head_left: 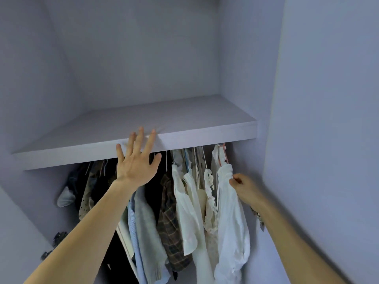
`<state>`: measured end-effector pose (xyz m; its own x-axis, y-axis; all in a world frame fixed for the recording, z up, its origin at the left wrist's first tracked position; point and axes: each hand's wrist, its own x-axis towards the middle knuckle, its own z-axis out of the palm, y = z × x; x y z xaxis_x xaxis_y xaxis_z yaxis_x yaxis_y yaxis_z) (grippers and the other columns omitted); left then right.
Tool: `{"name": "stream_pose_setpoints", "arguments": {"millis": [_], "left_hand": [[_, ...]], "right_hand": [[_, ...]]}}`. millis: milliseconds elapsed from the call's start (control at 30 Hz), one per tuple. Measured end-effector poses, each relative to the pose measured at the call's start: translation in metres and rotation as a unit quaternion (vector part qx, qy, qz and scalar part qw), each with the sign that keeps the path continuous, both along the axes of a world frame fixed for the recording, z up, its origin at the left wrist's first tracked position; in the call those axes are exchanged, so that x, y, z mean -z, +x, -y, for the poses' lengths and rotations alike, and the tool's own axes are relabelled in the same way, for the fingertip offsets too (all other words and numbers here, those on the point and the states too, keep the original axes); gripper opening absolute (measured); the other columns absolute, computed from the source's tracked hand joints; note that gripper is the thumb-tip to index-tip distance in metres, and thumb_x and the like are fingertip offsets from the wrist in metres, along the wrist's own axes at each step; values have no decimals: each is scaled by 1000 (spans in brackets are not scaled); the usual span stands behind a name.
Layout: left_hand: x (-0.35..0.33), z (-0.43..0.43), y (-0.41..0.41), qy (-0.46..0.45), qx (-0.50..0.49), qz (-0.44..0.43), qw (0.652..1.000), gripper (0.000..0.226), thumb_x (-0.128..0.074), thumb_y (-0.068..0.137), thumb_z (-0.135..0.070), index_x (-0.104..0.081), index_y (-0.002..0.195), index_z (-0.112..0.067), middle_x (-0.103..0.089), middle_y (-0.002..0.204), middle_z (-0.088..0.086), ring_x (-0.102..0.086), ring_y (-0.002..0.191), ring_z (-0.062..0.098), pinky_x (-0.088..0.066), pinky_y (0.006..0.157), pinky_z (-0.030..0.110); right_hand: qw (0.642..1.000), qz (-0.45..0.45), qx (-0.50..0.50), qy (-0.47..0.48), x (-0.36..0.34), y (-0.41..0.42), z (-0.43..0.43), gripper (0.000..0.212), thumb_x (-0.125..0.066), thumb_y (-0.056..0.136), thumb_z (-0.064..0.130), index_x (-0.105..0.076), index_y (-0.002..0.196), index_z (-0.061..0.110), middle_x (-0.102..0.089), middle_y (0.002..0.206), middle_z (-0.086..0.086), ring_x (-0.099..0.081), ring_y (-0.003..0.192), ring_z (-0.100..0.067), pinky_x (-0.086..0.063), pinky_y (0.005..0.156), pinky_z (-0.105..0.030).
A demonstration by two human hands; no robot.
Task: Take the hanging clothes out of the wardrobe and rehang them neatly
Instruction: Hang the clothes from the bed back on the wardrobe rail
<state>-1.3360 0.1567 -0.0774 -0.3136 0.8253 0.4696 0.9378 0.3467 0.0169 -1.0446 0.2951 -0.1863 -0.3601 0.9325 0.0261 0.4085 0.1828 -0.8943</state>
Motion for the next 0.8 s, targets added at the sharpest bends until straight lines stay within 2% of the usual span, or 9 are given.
{"name": "stream_pose_setpoints", "arguments": {"millis": [167,267,367,533,667,733,800], "left_hand": [[21,-20,-7,54,-17,-16,998,72,-26,100,-60,16,155,-40,17,166,1,15,153,25,-1,120,62],[28,-27,-10,66,-25,-21,997,71,-22,100,-63,18,154,-40,18,165,3,19,152,26,-1,119,63],[33,-31,-13,69,-35,-22,997,71,-15,97,-67,22,152,-42,21,164,2,28,148,22,2,119,62],[39,-39,-13,87,-41,-24,995,73,-19,97,-67,22,152,-39,20,165,5,30,147,24,3,118,65],[43,-43,-14,94,-46,-28,994,76,-21,97,-67,25,151,-39,23,164,4,28,148,26,4,118,65],[44,-44,-13,98,-46,-29,994,76,-21,97,-67,25,151,-39,22,164,5,28,148,26,5,118,65],[44,-45,-12,102,-47,-29,993,76,-22,98,-66,25,151,-38,21,164,6,28,148,26,5,117,65]], "right_hand": [[1000,-10,7,8,-6,-25,-48,13,-48,102,17,-59,100,9,-50,74,-1,-43,66,-14,-35,62,-30],[1000,0,20,14,-1,-41,-73,15,-48,101,15,-59,100,6,-51,75,-3,-43,67,-15,-34,61,-30],[999,17,24,33,2,-54,-94,11,-48,101,17,-57,99,12,-55,79,-2,-48,70,-16,-36,62,-30],[993,111,13,45,17,-71,-117,14,-43,102,17,-53,94,11,-49,72,0,-46,64,-15,-31,52,-27],[981,177,3,76,43,-69,-118,18,-40,105,22,-54,110,13,-58,90,-6,-50,67,-13,-33,51,-23],[975,202,-29,83,47,-73,-116,26,-39,106,31,-51,122,16,-61,104,-7,-57,80,-17,-38,58,-24],[968,226,-70,89,45,-83,-113,31,-43,104,33,-50,130,16,-63,116,-9,-61,98,-25,-47,75,-30]]}}
